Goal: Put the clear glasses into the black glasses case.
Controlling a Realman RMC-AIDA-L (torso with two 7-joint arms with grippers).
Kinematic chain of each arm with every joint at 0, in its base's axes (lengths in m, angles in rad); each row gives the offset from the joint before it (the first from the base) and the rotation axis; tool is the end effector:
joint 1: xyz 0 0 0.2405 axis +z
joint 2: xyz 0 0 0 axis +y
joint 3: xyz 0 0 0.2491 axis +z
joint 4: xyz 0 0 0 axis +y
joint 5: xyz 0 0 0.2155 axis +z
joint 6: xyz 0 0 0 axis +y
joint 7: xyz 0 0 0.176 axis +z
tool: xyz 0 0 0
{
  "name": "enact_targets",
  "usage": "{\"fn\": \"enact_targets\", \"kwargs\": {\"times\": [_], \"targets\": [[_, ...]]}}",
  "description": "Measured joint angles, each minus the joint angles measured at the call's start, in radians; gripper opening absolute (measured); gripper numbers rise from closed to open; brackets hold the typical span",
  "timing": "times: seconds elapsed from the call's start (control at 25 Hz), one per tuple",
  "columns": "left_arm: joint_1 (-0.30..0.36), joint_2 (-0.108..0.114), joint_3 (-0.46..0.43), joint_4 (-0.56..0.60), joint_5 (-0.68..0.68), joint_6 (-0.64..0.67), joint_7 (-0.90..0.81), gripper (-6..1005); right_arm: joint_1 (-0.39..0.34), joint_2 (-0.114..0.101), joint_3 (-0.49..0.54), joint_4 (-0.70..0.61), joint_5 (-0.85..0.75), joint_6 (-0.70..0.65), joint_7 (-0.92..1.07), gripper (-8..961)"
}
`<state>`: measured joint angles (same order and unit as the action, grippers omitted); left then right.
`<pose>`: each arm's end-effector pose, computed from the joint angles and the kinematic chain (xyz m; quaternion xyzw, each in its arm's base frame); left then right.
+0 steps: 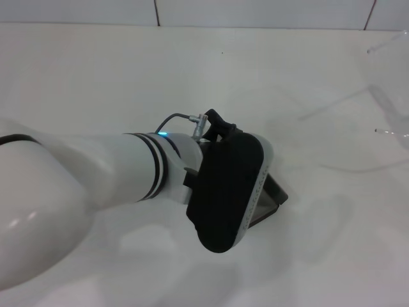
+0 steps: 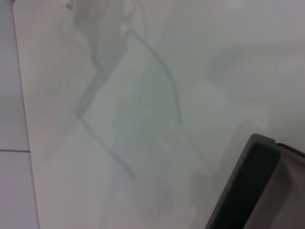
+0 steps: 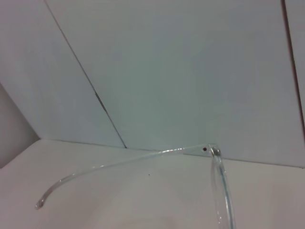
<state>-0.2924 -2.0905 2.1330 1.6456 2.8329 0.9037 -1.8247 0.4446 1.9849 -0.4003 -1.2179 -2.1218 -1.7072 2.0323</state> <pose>-0.1198 0.3072 -0.1215 -0.8902 0.3531 0.1909 0.2154 0.2763 0.3471 0.1511 -0.8484 0.3855 0.2159 0.2915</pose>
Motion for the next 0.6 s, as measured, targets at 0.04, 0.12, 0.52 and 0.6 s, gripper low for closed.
{"fn": "enact_targets", "kwargs": {"times": [0.04, 0.12, 0.52, 0.6], "targets": [[0.008, 0.001, 0.000, 0.012, 0.000, 0.002, 0.000, 375, 0.000, 0.000, 0.000, 0.000, 0.003, 0.000, 0.002, 118], [0.011, 0.001, 0.000, 0.015, 0.000, 0.003, 0.001, 376, 0.000, 0.000, 0.000, 0.000, 0.004, -0.001, 0.002, 118], [0.029, 0.004, 0.000, 0.032, 0.000, 0.005, 0.040, 460, -0.001, 0.000, 0.000, 0.010, 0.020, -0.001, 0.006, 119], [0.038, 0.004, -0.001, 0.036, 0.000, 0.004, 0.059, 483, -0.001, 0.000, 0.001, 0.011, 0.020, -0.001, 0.006, 119]]}}
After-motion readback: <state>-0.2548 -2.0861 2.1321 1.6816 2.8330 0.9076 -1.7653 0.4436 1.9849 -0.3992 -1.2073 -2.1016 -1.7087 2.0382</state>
